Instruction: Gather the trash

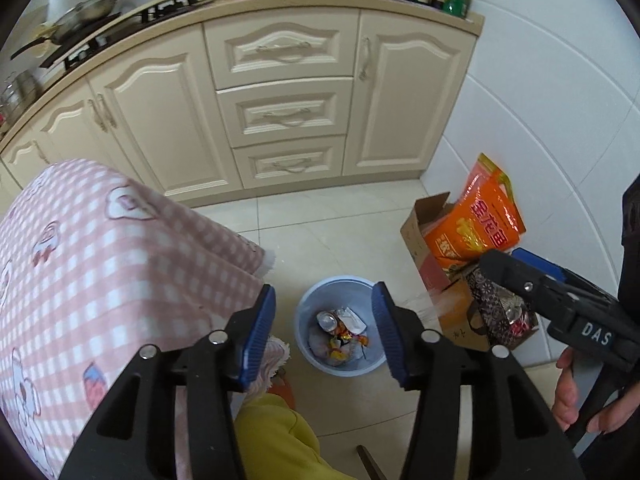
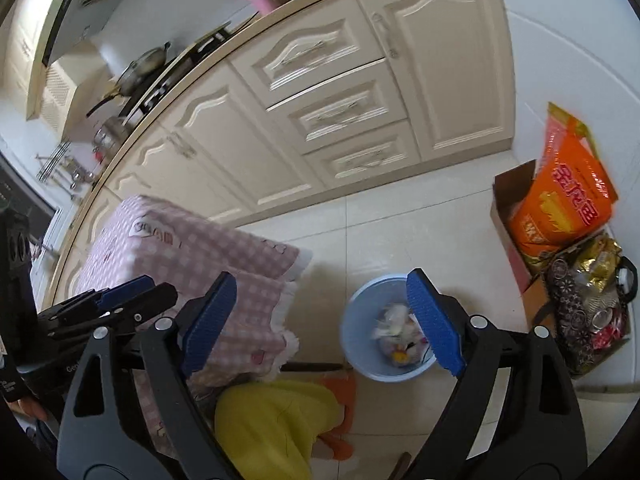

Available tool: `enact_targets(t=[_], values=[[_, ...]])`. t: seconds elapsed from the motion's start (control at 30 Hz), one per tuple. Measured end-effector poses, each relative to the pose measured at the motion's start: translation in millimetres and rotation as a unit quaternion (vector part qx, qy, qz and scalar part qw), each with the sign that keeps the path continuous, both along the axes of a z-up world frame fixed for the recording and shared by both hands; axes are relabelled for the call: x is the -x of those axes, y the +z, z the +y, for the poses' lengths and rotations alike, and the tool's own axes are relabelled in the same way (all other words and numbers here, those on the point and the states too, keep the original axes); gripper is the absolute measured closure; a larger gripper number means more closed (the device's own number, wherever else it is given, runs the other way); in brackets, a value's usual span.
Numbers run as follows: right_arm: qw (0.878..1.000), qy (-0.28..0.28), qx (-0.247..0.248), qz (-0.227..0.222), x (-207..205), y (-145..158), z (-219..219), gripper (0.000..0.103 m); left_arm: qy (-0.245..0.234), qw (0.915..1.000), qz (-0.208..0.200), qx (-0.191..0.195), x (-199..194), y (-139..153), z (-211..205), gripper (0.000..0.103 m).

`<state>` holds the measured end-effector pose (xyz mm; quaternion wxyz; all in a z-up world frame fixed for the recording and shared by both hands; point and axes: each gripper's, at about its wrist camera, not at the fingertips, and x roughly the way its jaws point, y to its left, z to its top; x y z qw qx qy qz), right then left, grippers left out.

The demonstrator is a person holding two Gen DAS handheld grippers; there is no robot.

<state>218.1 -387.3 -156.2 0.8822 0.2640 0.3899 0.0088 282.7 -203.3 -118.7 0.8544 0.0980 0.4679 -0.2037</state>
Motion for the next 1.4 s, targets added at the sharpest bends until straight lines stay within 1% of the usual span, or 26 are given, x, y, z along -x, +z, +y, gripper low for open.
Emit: enact_targets(t=[0.13,0.27,0.37,0.47,0.57,0.67,0.7,0.83,0.93,1.1,1.27,1.4], values=[[1.000,0.010,0.006,0.005,1.6,-0.1,8.2,0.017,0.007,0.9999,-0.002,0.011,6.3,1.4,7.5,0.052],[1.000,0.012,0.009,0.004,9.8,-0.6,14.2,0.017,0.008,0.9999,-0.007,0.011,15.5,0.0,8.6,0.052],[1.000,0.012,0.014,0.004,19.6,-0.3,19.1,0.017,0.008,0.9997,-0.014,0.015,27.9,1.1,11.5,0.051],[0.999,0.009,0.030,-0.005,33.6,4.5,26.8,0.017,0.013,0.9994,-0.024,0.022,40.4,3.2,15.4,0.049],[0.998,0.003,0.051,-0.022,51.0,12.4,36.2,0.017,0.019,0.9985,-0.039,0.032,55.9,8.5,23.3,0.048],[0.994,-0.023,0.098,-0.044,74.6,24.5,48.0,0.017,0.029,0.9969,-0.058,0.045,73.2,14.4,32.5,0.048],[0.993,-0.026,0.105,-0.052,81.3,27.9,51.7,0.017,0.033,0.9962,-0.063,0.050,79.8,16.3,36.0,0.048],[0.989,-0.034,0.117,-0.083,103.1,39.8,63.6,0.017,0.044,0.9931,-0.091,0.059,104.2,21.8,48.8,0.047],[0.986,-0.036,0.126,-0.104,116.5,47.8,72.9,0.017,0.052,0.9911,-0.101,0.069,119.8,24.9,60.5,0.047],[0.980,-0.023,0.140,-0.141,136.7,58.7,94.1,0.017,0.066,0.9862,-0.130,0.080,146.5,32.9,79.2,0.044],[0.974,-0.010,0.146,-0.171,151.7,65.5,114.0,0.017,0.081,0.9788,-0.173,0.074,175.0,38.5,95.9,0.043],[0.968,0.000,0.158,-0.195,163.3,69.5,131.6,0.015,0.099,0.9725,-0.198,0.073,196.3,40.3,108.8,0.043]])
